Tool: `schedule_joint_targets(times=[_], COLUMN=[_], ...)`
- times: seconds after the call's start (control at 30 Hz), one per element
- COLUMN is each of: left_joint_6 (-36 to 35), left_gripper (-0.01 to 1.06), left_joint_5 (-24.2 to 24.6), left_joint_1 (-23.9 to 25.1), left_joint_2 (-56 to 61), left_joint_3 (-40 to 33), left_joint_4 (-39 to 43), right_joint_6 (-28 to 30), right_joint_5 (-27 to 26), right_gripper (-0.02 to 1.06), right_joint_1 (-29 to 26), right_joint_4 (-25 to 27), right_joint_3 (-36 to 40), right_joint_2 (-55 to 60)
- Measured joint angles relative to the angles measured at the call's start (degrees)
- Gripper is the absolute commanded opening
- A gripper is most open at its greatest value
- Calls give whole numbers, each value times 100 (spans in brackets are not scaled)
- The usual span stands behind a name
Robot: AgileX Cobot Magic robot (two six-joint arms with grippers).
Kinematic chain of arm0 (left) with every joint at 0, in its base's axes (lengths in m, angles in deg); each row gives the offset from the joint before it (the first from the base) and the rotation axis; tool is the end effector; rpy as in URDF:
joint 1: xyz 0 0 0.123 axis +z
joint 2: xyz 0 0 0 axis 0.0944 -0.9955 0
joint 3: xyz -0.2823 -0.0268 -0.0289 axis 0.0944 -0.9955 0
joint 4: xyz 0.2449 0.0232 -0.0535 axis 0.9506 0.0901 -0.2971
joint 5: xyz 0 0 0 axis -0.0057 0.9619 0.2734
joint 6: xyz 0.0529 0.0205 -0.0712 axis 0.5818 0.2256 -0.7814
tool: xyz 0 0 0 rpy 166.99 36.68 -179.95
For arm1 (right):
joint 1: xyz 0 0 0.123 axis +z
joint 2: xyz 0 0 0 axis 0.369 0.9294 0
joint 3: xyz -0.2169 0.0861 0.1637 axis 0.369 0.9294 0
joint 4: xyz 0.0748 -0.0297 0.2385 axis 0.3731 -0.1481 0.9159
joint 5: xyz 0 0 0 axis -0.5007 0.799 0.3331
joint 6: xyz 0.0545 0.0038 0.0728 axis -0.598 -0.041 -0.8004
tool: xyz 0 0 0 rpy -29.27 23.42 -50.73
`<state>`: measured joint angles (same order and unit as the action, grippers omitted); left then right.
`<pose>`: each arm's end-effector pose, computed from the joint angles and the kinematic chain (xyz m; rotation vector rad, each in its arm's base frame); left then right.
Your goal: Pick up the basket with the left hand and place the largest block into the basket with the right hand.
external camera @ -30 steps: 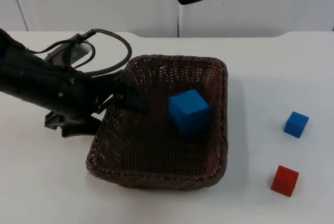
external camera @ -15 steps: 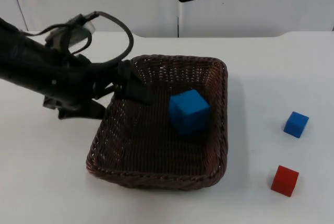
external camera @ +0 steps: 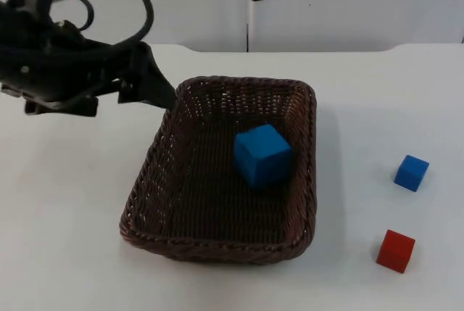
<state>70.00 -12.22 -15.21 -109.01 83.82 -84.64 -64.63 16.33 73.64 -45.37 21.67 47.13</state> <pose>0.3062 -0.0880 0.1811 0.2643 2.4630 -0.5938 0.1682 0.2307 0.3627 -1.1915 1.9157 0.5300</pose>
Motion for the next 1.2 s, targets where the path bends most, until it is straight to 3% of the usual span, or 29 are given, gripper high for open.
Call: schedule_joint_targets(times=[0.37,0.67,0.83,1.07,1.2], left_joint_6=[-182,-384,-895,-1343,-2078], left_gripper=[105,105,105,105,105], left_joint_5=[-123,-109,47,168,421], left_joint_1=[0,0,0,0,0], left_joint_2=[1101,2143,3044,4138,4967], left_joint_3=[-901,-1357,-1546,-1823,-1869], left_joint_4=[378,604,1070,1587,2320], right_joint_6=[0,-73,-214,-289,-302], right_joint_5=[-99,-648,-1036,-1100,-1137], right_gripper=[71,71,71,71,71], right_joint_1=[0,0,0,0,0], right_joint_4=[0,-13,-24,-24,-24], right_joint_3=[40,915,1659,2240,2613], right_joint_2=[-4,-509,-1120,-1811,-2370])
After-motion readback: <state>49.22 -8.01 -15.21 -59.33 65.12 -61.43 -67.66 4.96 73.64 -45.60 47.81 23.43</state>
